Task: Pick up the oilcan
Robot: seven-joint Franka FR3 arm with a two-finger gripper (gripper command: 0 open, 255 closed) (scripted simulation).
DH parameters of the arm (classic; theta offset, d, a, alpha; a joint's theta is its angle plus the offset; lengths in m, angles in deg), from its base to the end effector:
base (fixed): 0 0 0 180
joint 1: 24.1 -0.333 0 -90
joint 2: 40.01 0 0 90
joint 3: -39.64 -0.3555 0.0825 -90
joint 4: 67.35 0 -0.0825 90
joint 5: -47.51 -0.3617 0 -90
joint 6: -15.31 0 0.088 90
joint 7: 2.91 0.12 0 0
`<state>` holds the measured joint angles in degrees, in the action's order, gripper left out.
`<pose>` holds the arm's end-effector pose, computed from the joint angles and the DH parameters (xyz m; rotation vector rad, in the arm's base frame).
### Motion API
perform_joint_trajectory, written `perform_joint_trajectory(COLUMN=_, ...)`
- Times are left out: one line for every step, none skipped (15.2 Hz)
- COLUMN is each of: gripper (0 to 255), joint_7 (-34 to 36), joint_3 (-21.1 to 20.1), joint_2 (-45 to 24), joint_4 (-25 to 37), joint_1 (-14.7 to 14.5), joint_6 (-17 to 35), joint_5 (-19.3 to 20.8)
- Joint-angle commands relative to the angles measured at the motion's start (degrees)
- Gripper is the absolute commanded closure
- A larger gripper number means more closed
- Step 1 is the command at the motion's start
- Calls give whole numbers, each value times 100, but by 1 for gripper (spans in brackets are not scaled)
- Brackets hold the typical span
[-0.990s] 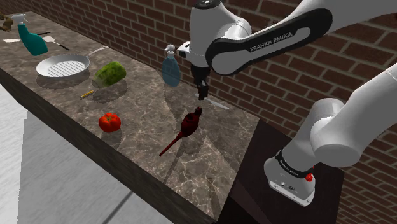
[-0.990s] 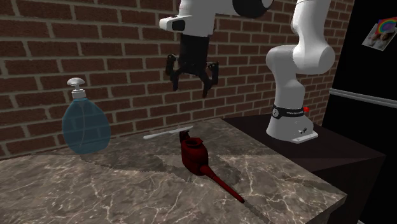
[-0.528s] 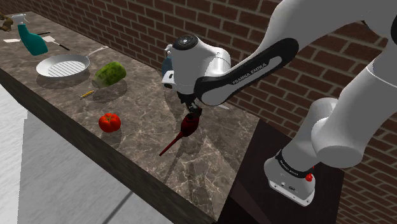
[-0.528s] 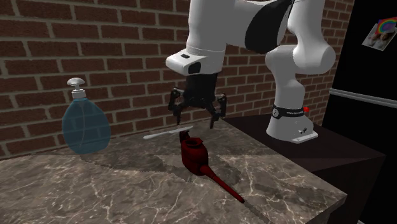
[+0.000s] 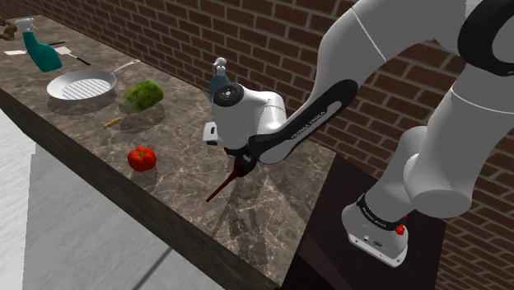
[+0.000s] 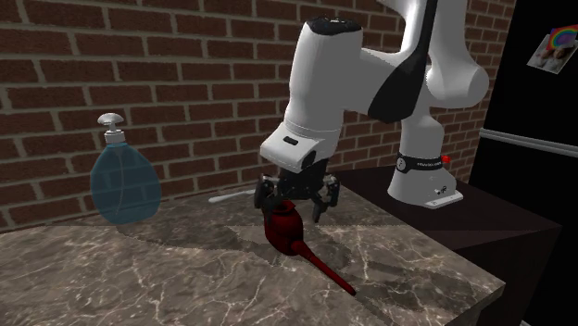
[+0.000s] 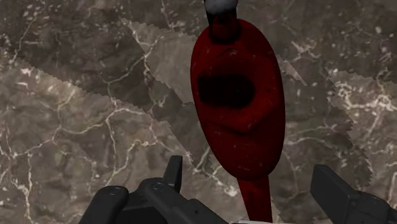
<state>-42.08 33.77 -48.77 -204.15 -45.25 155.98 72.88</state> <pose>0.4348 0.2179 0.2939 2.1099 1.9870 -0.1545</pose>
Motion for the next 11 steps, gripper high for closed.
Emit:
perform_joint_trajectory(gripper=0, joint_7=94, joint_3=14, joint_2=-130, joint_4=-11, joint_1=-17, joint_6=125, joint_5=96)
perform_joint_trajectory(gripper=0, joint_7=143, joint_3=28, joint_2=-202, joint_4=-10, joint_1=-22, joint_6=188, joint_5=145)
perform_joint_trajectory(gripper=0, joint_7=192, joint_3=43, joint_2=-274, joint_4=-7, joint_1=-27, joint_6=251, joint_5=195)
perform_joint_trajectory(gripper=0, joint_7=270, joint_3=68, joint_2=-390, joint_4=0, joint_1=-37, joint_6=349, joint_5=276)
perform_joint_trajectory(gripper=0, joint_7=270, joint_3=69, joint_2=-390, joint_4=0, joint_1=-38, joint_6=349, joint_5=276)
perform_joint_trajectory(gripper=0, joint_7=270, joint_3=69, joint_2=-389, joint_4=-1, joint_1=-38, joint_6=349, joint_5=275)
perform_joint_trajectory(gripper=255, joint_7=270, joint_3=71, joint_2=-383, joint_4=-12, joint_1=-36, joint_6=356, joint_5=277)
perform_joint_trajectory(gripper=255, joint_7=275, joint_3=69, joint_2=-387, joint_4=-7, joint_1=-40, joint_6=353, joint_5=277)
perform_joint_trajectory(gripper=255, joint_7=276, joint_3=68, joint_2=-389, joint_4=-4, joint_1=-41, joint_6=352, joint_5=277)
perform_joint_trajectory(gripper=255, joint_7=277, joint_3=68, joint_2=-389, joint_4=-5, joint_1=-41, joint_6=353, joint_5=277)
perform_joint_trajectory(gripper=255, joint_7=276, joint_3=68, joint_2=-389, joint_4=-4, joint_1=-41, joint_6=353, joint_5=277)
